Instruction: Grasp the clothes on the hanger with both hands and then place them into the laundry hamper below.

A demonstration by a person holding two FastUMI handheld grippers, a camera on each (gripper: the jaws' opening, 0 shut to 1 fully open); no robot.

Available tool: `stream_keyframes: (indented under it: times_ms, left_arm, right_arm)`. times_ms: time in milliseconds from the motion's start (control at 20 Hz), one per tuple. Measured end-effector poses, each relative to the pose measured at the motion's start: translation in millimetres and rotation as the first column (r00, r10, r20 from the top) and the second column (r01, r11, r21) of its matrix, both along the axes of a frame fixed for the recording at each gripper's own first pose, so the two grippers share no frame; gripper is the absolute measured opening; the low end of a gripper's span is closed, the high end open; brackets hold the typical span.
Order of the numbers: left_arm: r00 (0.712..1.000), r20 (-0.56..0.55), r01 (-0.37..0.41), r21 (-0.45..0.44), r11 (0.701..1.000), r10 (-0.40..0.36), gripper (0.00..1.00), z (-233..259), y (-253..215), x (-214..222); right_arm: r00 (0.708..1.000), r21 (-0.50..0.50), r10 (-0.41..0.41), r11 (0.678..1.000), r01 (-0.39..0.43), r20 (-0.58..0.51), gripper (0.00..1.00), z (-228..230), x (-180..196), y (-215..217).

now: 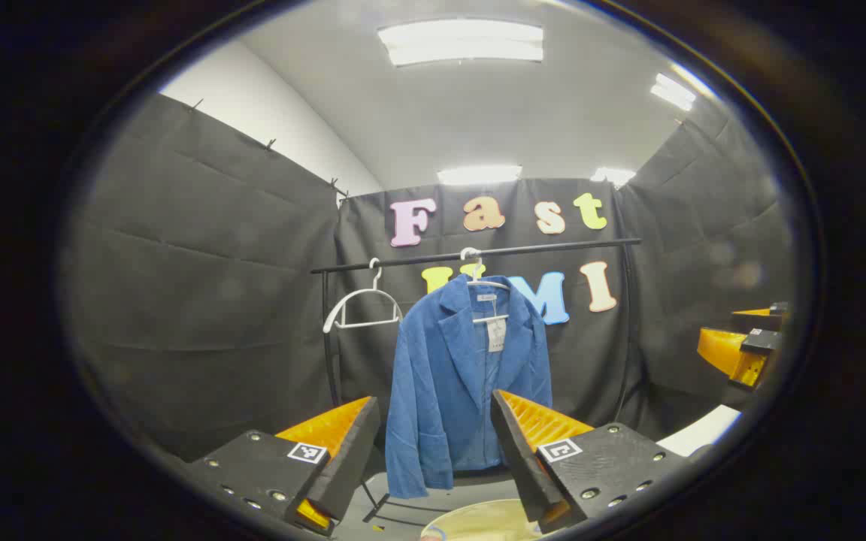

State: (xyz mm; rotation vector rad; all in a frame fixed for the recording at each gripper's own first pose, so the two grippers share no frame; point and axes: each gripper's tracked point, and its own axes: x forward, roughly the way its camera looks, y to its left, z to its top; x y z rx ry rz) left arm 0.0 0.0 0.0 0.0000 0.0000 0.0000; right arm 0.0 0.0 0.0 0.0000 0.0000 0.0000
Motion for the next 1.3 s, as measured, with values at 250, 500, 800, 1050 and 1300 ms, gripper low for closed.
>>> stream_keyframes:
  times_ms: [250,500,800,1050,1300]
  left_arm:
    - [1.000,0.004,0.005,0.001,1.000,-0.005,0.86,-2,5,3]
    - [1.000,0.000,0.019,0.003,1.000,-0.019,0.86,-7,8,11]
    - [1.000,0.004,0.022,-0.014,1.000,-0.022,0.86,-12,25,20]
    - [0.999,0.011,0.044,-0.023,0.999,-0.044,0.86,-16,42,32]
    - [0.997,0.027,0.069,-0.042,0.997,-0.068,0.86,0,57,68]
  right_arm:
    - [1.000,0.010,-0.011,1.000,0.011,-0.009,0.94,-2,-2,1]
    - [1.000,0.008,-0.020,1.000,0.020,-0.009,0.94,-4,1,4]
    - [0.999,-0.004,-0.035,0.999,0.035,-0.001,0.95,-2,5,14]
    - [0.999,-0.021,-0.052,0.998,0.052,0.014,0.94,2,12,24]
    - [0.999,0.021,-0.039,0.999,0.038,0.027,0.94,14,41,42]
